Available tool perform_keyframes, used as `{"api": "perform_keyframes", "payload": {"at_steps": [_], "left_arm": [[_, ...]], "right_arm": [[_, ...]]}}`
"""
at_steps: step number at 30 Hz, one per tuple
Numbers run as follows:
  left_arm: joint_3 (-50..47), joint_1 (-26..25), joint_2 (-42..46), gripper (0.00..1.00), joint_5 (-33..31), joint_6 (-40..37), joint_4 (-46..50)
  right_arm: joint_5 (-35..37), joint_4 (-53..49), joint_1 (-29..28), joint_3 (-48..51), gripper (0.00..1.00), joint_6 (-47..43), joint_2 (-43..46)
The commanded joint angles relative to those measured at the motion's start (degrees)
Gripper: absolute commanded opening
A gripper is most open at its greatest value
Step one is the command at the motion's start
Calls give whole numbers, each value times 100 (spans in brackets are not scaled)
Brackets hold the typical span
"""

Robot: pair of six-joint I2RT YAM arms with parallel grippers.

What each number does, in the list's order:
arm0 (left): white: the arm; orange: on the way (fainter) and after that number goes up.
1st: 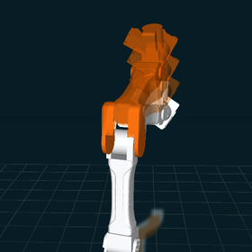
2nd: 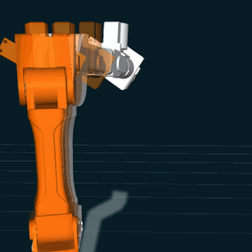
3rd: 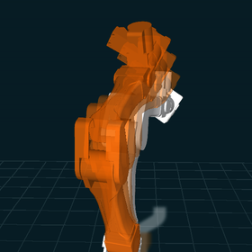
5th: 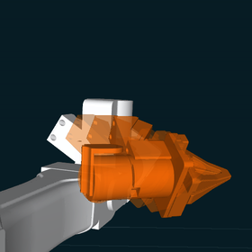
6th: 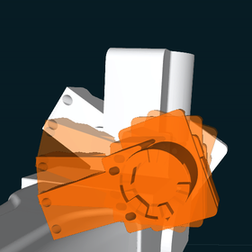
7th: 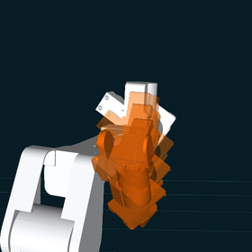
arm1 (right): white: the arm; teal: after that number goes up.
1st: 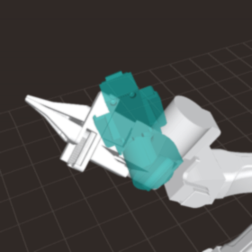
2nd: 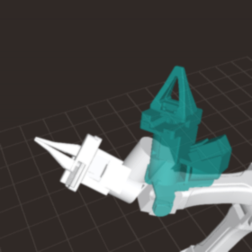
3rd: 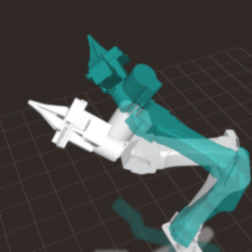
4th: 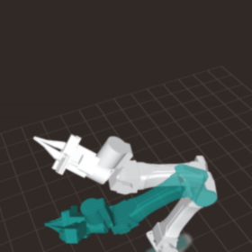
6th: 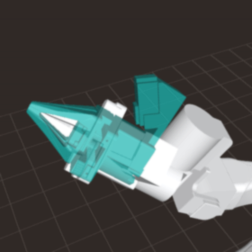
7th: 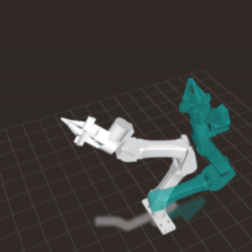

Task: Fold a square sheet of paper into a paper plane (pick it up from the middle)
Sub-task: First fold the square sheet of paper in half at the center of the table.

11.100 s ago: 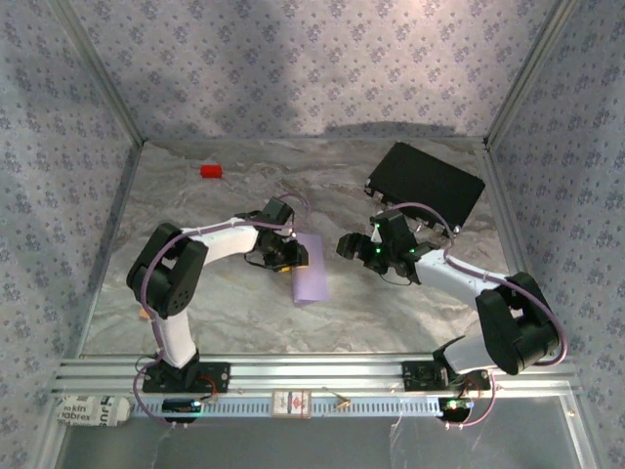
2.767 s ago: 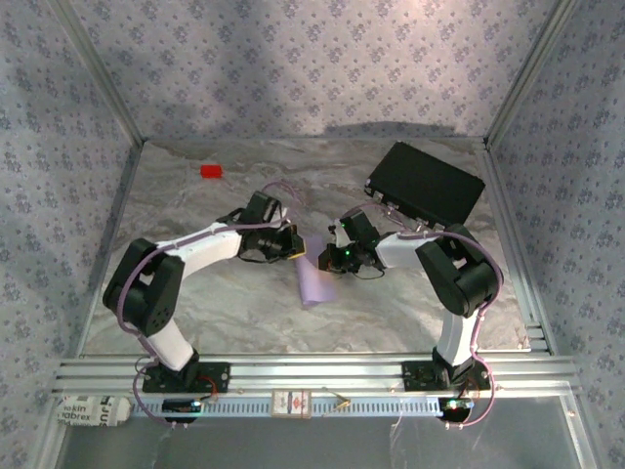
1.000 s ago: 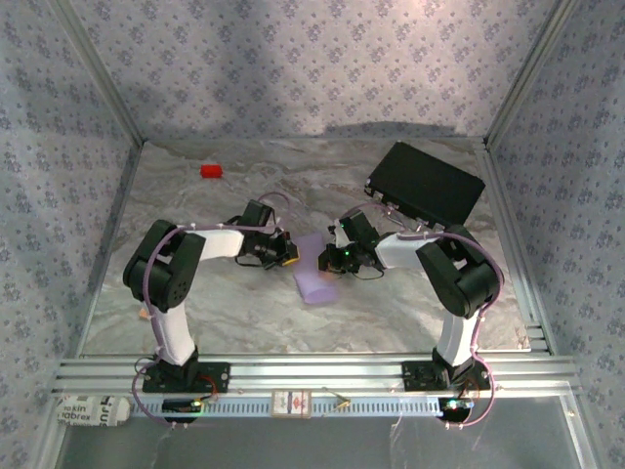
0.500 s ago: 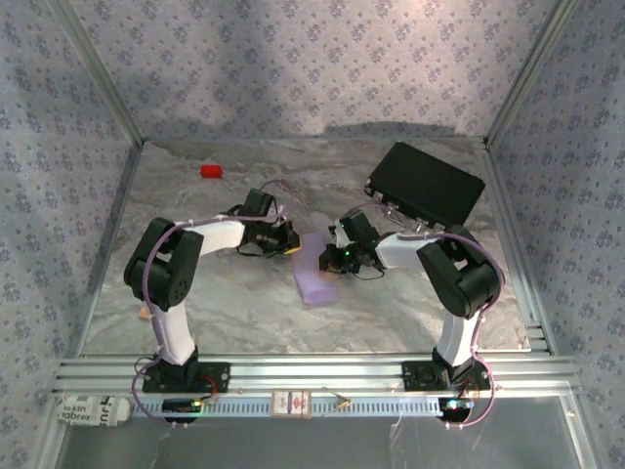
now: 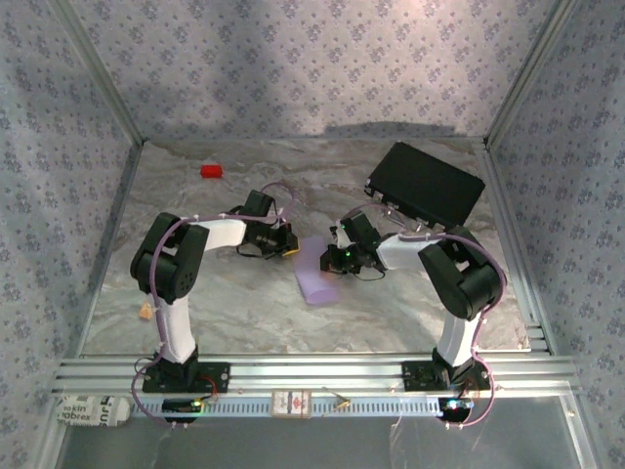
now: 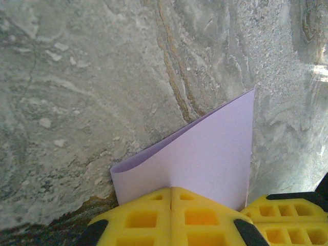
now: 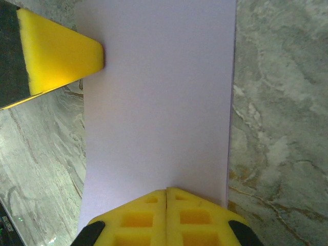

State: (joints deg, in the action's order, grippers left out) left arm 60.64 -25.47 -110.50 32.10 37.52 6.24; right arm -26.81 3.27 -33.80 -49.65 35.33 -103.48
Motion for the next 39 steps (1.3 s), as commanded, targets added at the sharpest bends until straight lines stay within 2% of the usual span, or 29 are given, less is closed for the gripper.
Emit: {"api": "perform_keyframes", "payload": {"at_steps": [1,13,26,39], "left_arm": [[-61,129,-147,2,-480,-105,184],[41,526,-256,1,-747,212,19],[632,535,-451,1,-1267,317,727],[1163,537,-683,3,-1267,278,1045]], "right_arm": [[388,-672,-5,254,0,19,-49],[376,-616,-19,300,0,26,-49],[351,-612,-31,295,0,21,-49],[336,-605,-30,296,0,26,-49]]}}
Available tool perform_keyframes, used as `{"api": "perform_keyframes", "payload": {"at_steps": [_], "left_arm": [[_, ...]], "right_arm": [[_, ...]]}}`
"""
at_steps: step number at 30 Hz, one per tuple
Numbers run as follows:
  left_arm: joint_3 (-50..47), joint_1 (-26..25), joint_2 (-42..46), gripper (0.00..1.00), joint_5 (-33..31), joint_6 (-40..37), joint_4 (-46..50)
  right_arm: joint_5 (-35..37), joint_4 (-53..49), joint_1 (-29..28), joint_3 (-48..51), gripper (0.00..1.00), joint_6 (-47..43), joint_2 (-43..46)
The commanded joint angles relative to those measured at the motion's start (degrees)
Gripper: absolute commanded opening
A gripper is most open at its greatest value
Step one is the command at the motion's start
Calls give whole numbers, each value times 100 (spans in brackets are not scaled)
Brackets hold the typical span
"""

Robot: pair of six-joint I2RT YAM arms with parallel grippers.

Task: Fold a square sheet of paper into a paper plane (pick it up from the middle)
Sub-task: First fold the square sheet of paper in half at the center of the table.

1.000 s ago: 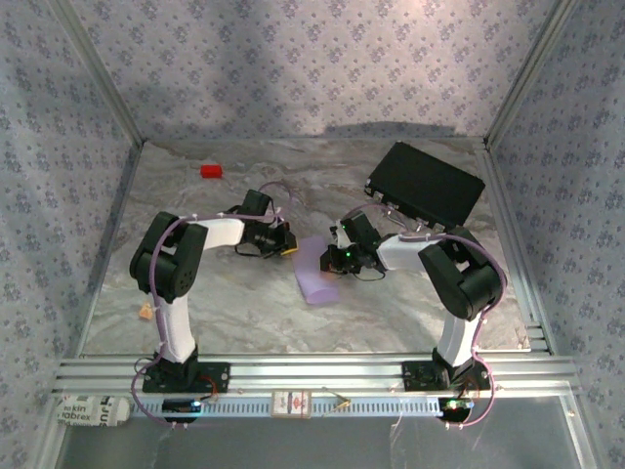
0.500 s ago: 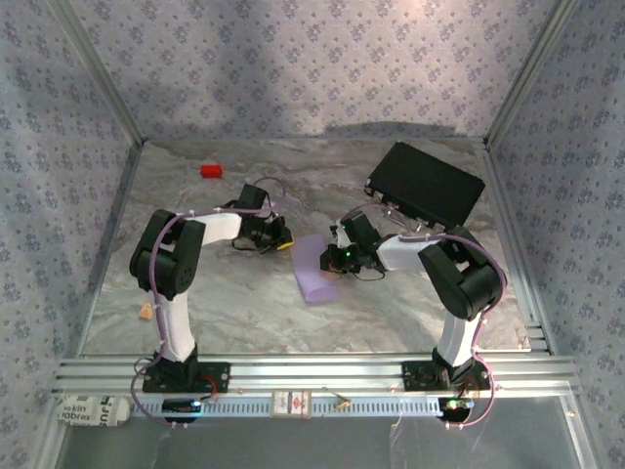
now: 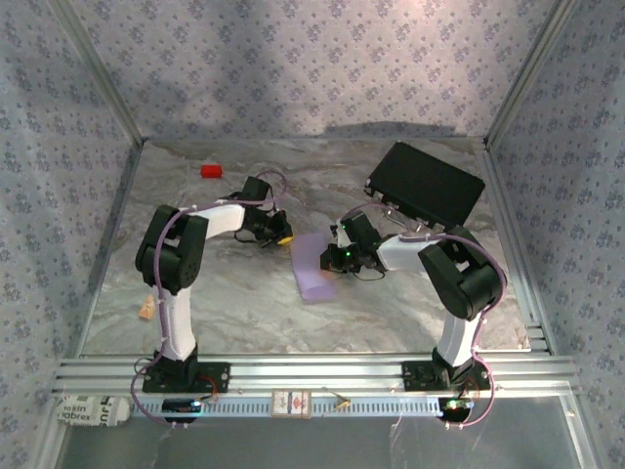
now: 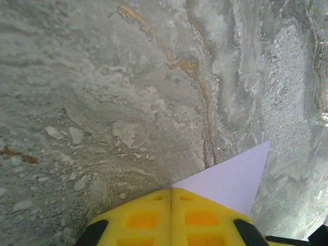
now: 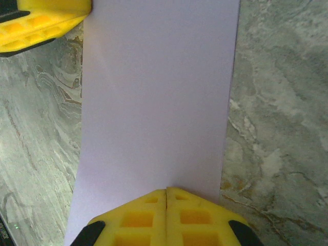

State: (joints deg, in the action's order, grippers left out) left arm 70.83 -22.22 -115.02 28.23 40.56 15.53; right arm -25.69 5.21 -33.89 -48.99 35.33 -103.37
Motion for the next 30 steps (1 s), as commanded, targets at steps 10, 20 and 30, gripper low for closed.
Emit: {"api": "perform_keyframes", "payload": {"at_steps": [10,20,30], "left_arm": [[452,209,-315,3,-840,35,230],[356,200,305,6,-776,64,258],[-489,-281,1107,7,-51,281,-235]], "right_arm": [[222,-817,-16,197,0,22,-87],[236,-857,-21,70,0,86,-148],[302,-914,-21,50,0,189,-96]]}}
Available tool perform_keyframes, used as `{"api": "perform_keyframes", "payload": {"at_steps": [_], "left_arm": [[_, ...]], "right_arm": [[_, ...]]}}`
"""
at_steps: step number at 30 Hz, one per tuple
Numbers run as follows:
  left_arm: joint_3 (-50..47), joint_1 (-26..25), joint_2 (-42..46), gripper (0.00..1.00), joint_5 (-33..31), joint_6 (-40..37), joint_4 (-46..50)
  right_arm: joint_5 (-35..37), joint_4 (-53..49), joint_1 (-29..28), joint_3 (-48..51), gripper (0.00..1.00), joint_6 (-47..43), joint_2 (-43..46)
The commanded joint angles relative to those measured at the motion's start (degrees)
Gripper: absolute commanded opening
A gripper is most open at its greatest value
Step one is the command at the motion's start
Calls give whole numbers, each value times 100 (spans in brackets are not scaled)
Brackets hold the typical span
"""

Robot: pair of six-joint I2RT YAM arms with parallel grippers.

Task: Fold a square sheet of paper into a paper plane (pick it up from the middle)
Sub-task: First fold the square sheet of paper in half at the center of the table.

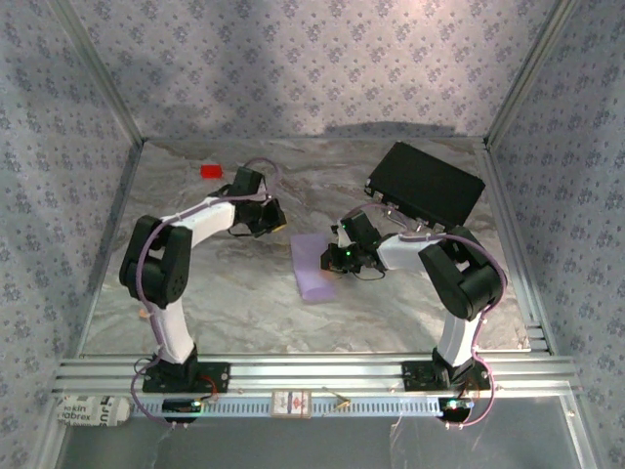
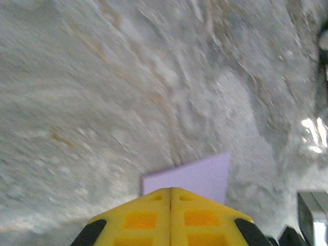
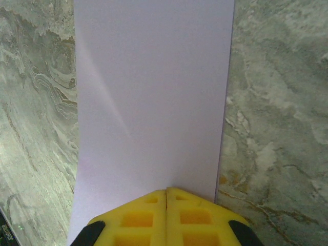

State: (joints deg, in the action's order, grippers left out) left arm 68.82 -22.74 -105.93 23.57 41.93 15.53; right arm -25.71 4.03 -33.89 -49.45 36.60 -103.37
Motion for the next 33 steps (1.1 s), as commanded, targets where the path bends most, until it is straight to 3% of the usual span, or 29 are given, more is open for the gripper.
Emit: {"api": "perform_keyframes", "payload": {"at_steps": [1,7,16,25,33], "left_arm": [[-387,-298,212,7,628,193,-382],[-992,-661,221,7,1474,421,-938],[-1499,-694,39,6,1419,223,-969],[-1692,-692,26,6,864,-281,-427],[-1553,-697,569,6,909,-27,-441]], "right_arm": [[302,-789,-20,102,0,63,-96],[315,-786,-21,128,0,56,-82],[363,-764,-30,188,0,64,-70],[399,-720,-40,283,0,95,-25],[419,-705,-55,270,0,114,-16]]}}
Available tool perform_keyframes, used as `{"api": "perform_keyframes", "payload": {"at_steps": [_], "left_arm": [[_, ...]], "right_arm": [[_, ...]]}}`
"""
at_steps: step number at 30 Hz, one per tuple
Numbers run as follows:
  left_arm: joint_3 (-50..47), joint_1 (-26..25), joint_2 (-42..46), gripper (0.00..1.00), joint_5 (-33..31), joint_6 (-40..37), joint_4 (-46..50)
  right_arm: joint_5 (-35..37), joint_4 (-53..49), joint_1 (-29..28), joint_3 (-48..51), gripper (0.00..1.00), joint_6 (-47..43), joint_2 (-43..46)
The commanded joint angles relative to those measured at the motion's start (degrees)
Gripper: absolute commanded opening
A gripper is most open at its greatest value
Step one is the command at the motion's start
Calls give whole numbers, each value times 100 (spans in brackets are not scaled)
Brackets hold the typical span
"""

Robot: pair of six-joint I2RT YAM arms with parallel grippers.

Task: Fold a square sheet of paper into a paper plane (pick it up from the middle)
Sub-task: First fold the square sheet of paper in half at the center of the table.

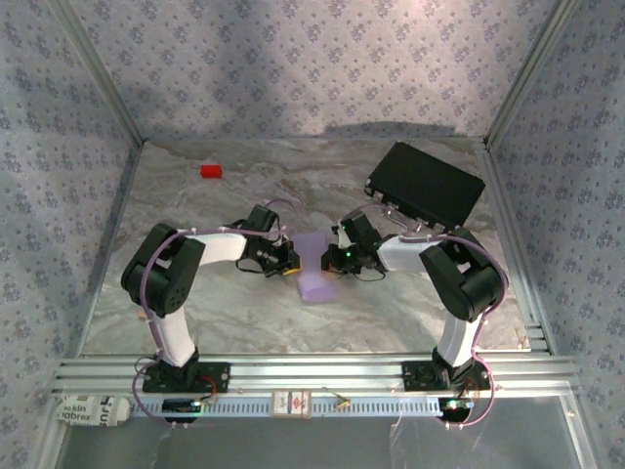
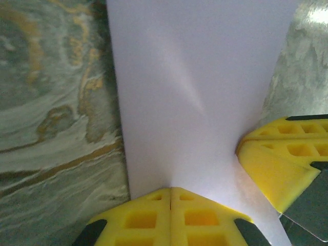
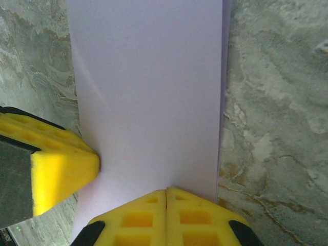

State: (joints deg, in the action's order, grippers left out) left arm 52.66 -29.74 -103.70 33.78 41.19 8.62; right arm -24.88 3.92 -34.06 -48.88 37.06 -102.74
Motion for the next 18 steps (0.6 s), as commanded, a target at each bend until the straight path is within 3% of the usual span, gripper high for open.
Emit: {"api": "perform_keyframes", "payload": {"at_steps": [1,9,18], "left_arm": [[76,-9,424,6,-48,103,212],[11,-180,462,7,517,553,-211],[-502,-226,160,7,230,260,-137]], "right_arm": [[335,-702,-39,220,0,73,-88],[324,-713,-48,186,0,82,-126],[335,-717,-54,188,0,72,-124]]}}
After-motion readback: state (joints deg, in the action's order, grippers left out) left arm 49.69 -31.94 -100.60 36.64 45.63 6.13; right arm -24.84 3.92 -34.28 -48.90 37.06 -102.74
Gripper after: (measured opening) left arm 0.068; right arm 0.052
